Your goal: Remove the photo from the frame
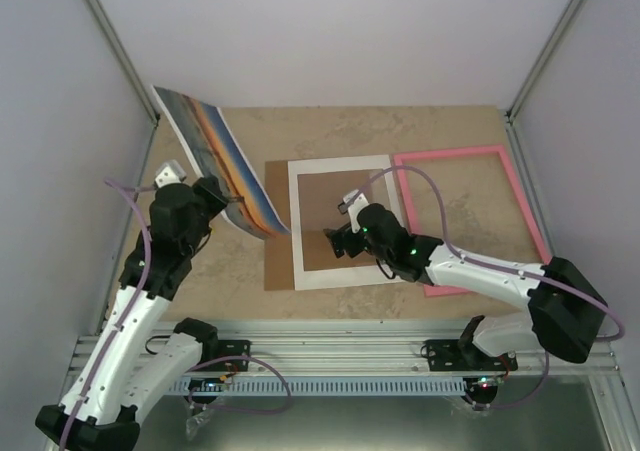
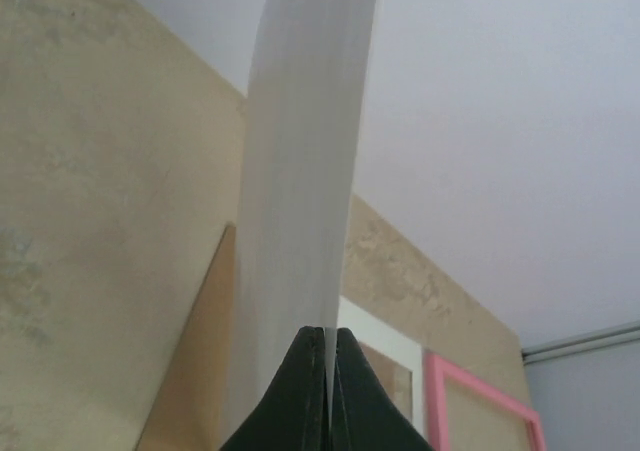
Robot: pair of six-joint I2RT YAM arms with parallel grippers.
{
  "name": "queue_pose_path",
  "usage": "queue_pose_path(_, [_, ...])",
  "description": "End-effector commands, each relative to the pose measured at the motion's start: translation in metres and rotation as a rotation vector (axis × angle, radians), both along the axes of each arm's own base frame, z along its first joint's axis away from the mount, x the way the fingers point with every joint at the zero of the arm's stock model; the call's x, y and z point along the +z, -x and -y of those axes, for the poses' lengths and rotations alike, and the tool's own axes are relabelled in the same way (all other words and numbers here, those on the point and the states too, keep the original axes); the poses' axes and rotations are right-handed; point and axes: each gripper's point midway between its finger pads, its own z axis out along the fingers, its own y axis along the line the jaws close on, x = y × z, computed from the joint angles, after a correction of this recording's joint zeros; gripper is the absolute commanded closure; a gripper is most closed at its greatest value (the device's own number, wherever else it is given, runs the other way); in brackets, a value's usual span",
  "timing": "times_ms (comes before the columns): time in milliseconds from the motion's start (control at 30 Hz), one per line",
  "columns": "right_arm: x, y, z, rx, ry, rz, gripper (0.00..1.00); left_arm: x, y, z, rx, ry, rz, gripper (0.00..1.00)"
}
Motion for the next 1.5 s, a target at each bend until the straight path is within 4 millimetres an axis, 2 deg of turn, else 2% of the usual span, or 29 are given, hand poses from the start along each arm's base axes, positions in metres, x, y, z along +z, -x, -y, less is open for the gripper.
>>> queue_pose_path(0, [0.034,-0.005,-0.001,-0.01,-0.167,-0.036,0.02,0.044,0.001,-0.008,0.036,0.004,0.1,1.0])
queue_pose_path(100, [0.051,-0.004,-0.001,0.024,-0.293,-0.102,0.02,0.065,0.002,-0.011,0.048,0.024,0.15,1.0])
queue_pose_path(167, [0.065,-0.002,-0.001,0.052,-0.382,-0.135,0.02,0.071,0.002,-0.01,0.05,0.05,0.176,1.0])
queue_pose_path(300, [0.094,0.007,-0.008,0.135,-0.569,-0.201,0.02,0.065,0.001,-0.003,0.024,0.13,0.215,1.0])
queue_pose_path(433, [0.105,0.013,-0.018,0.188,-0.699,-0.299,0.02,0.052,-0.002,0.009,-0.028,0.212,0.26,1.0])
queue_pose_path(600, [0.102,0.021,-0.031,0.218,-0.83,-0.455,0.02,0.042,-0.009,0.019,-0.068,0.278,0.307,1.0])
queue_pose_path(767, [0.088,0.023,-0.033,0.181,-0.914,-0.57,0.02,0.027,-0.011,0.026,-0.098,0.351,0.347,1.0])
queue_pose_path(867, [0.07,0.022,-0.033,0.127,-0.928,-0.644,0.02,0.014,-0.011,0.026,-0.098,0.382,0.351,1.0])
queue_pose_path(933, [0.052,0.022,-0.032,0.072,-0.936,-0.699,0.02,0.012,-0.01,0.025,-0.092,0.404,0.365,1.0])
queue_pose_path(1000, [0.044,0.024,-0.033,0.057,-0.967,-0.742,0.02,0.009,-0.008,0.025,-0.094,0.433,0.377,1.0])
queue_pose_path(1167, [0.044,0.027,-0.048,0.131,-1.012,-0.805,0.02,-0.008,-0.007,0.03,-0.118,0.476,0.363,1.0])
queue_pose_path(1267, [0.047,0.026,-0.049,0.144,-1.031,-0.805,0.02,-0.014,-0.006,0.031,-0.126,0.481,0.356,1.0])
queue_pose_path(1467, [0.047,0.021,-0.051,0.119,-1.057,-0.826,0.03,-0.015,-0.002,0.034,-0.147,0.496,0.374,1.0])
